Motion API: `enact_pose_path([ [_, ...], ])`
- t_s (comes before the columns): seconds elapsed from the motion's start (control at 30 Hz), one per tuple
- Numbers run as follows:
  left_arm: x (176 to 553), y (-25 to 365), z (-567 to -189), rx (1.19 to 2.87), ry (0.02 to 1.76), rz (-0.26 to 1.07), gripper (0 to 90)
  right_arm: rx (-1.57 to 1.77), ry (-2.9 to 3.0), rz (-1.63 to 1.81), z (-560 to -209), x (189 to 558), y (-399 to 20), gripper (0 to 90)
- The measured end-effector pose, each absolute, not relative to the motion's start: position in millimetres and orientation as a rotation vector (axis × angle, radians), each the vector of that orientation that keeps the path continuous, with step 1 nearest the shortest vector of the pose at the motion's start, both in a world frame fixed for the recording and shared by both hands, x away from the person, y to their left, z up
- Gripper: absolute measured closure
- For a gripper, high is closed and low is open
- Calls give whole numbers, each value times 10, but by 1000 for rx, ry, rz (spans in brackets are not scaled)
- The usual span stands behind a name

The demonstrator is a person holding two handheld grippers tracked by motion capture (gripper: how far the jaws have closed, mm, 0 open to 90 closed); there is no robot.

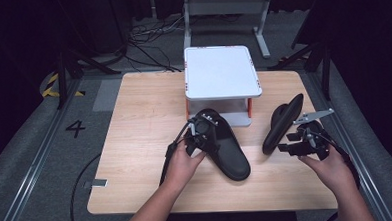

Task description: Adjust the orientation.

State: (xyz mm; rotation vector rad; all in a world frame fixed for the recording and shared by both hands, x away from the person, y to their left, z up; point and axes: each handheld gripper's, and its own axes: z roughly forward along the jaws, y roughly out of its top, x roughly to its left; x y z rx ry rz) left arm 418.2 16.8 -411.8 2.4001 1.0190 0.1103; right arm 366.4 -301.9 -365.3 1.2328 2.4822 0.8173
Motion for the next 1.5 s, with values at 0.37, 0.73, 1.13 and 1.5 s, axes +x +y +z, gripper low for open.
enact_pose_path([
  [0.37, 4243, 36, -4235, 2456, 1054, 85, 457, 1245, 2478, 807, -3676, 3651, -3058, 427],
  [0.73, 4102, 296, -4173, 2504, 1045, 81, 593, 1225, 2497, 801, -3695, 3695, -2996, 424],
  [1.13, 3823, 447, -4182, 2518, 1089, 26, 608, 1175, 2528, 795, -3706, 3744, -2891, 419],
  [1.5, 3811, 565, -3953, 2503, 1056, 121, 468, 1195, 2503, 809, -3671, 3729, -2956, 420],
])
